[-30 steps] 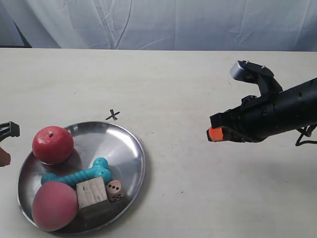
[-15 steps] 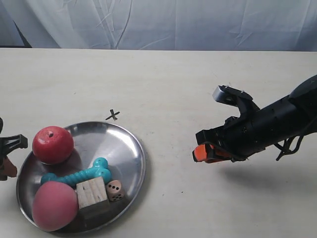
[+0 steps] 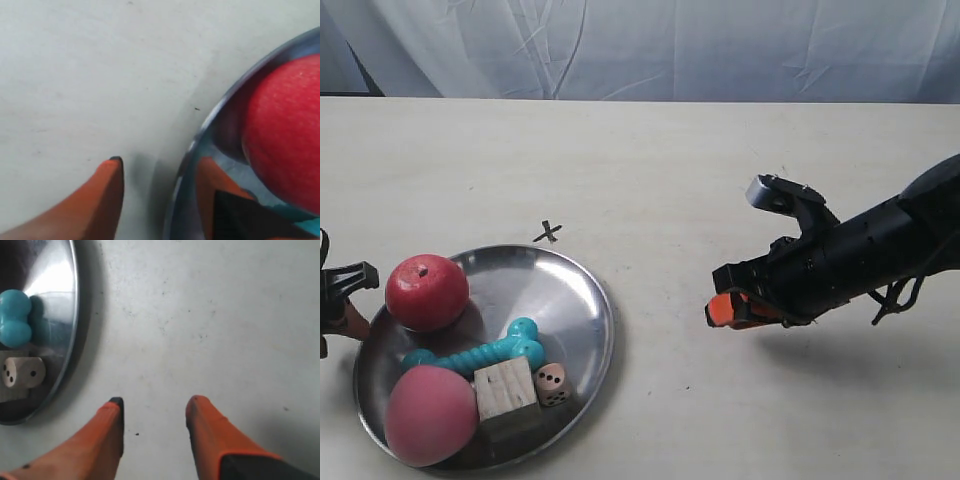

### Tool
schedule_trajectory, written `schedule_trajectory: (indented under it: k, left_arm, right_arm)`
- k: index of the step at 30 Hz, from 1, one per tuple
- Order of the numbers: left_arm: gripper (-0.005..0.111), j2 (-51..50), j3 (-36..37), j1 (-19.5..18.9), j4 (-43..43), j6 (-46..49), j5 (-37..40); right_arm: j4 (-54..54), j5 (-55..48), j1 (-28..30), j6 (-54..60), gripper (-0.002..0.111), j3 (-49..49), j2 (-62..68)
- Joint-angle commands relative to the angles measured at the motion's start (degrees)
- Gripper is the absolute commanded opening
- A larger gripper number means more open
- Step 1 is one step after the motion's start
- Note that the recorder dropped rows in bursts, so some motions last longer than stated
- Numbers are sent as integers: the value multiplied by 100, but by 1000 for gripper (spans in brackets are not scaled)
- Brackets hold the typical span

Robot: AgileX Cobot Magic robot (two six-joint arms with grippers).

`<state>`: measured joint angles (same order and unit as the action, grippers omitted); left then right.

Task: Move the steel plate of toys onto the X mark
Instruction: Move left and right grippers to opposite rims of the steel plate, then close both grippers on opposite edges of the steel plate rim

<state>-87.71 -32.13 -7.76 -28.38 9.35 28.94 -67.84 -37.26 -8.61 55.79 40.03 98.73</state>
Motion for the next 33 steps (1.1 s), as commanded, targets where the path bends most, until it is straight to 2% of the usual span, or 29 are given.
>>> schedule_trajectory:
  k: [1,11,17,28,33]
  left_arm:
    - [45,-104,14,-20,-325,357,-76]
    - [45,-746,14,-8,-527,520,-89]
    - [45,-833,14,-8,-1396,1408,-50]
    - [45,-833,14,-8,-1439,1662,90]
    - [41,-833,14,-8,-1269,1662,170]
  right_arm:
    - [-468,-37,-12,437,42,26,208]
    - [-875,-336,-12,787,42,26,557]
    - [-1235,-494,-41,1027,42,26,761]
    - [-1911,-394,-973,1308,42,262,1066]
    - [-2157,-281,-1185,1266,42,428,1115]
